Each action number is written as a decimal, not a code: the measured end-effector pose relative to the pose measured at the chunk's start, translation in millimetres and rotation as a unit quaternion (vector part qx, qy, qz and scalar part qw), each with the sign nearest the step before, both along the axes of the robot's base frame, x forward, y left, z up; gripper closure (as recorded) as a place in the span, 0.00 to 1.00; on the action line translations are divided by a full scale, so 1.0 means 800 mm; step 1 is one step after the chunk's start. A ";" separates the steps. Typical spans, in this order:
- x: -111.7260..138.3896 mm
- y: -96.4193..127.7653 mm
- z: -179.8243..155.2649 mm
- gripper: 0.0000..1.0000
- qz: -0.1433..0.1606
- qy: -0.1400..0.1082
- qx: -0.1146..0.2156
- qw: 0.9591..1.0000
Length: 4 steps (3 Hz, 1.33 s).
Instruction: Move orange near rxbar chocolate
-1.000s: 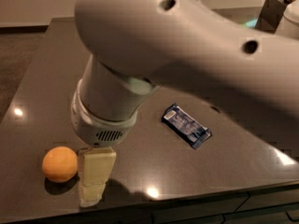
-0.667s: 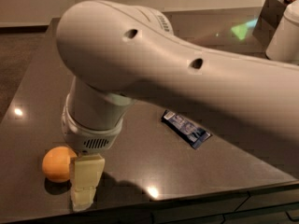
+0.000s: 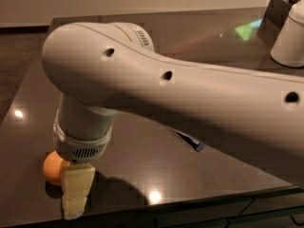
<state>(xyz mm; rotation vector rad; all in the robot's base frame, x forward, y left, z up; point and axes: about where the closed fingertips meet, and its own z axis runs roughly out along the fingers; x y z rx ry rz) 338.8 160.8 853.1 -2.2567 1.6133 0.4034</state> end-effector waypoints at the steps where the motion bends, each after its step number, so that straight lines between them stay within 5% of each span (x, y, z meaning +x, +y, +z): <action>1: -0.001 0.008 -0.006 0.00 -0.001 0.004 -0.003 1.000; 2: 0.000 0.012 -0.008 0.12 -0.001 0.007 -0.004 1.000; 4: 0.009 0.007 -0.006 0.59 -0.009 0.012 -0.002 1.000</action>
Offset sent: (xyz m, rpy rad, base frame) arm 0.0036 0.0121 -0.0099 -0.0076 0.0279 -0.0043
